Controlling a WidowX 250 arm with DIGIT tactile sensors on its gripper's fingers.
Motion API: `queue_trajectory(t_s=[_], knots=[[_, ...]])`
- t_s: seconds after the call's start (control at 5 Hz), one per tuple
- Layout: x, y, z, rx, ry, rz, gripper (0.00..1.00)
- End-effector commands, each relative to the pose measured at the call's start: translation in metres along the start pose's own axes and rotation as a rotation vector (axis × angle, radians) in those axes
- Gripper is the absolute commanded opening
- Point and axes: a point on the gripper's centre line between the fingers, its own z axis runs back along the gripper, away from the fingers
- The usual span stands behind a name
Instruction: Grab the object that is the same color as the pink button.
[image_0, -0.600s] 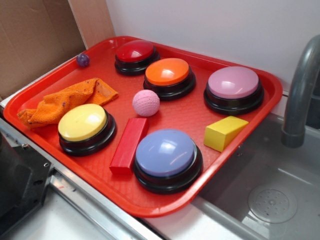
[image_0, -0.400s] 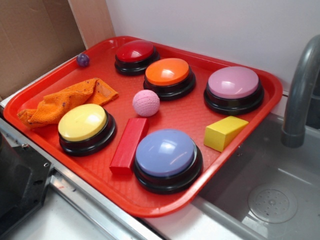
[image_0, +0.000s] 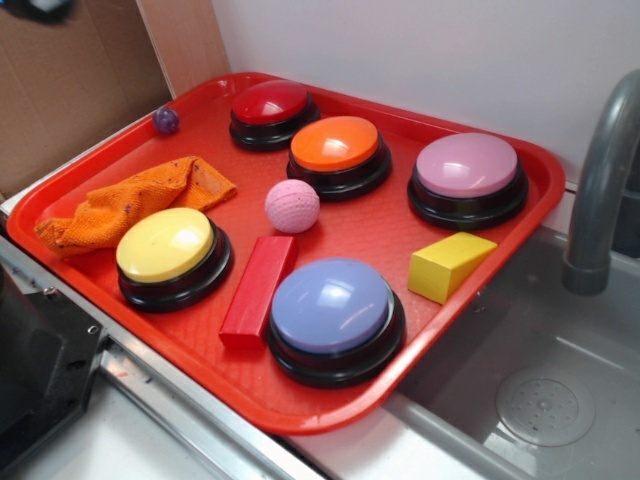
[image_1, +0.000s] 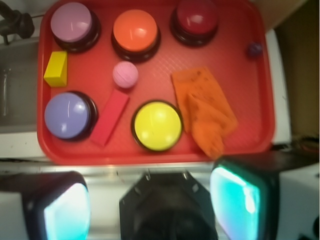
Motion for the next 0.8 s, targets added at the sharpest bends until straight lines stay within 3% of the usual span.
queue_trajectory(t_s=[0.0, 0.2, 0.4, 0.6], knots=[[0.05, -0.013, -0.063, -0.017, -0.106, 0.029, 1.0], [0.072, -0.013, -0.104, -0.025, -0.12, 0.066, 1.0], [0.084, -0.016, -0.133, 0.006, -0.122, 0.113, 1.0], [0.09, -0.012, -0.156, 0.028, -0.088, 0.142, 1.0]])
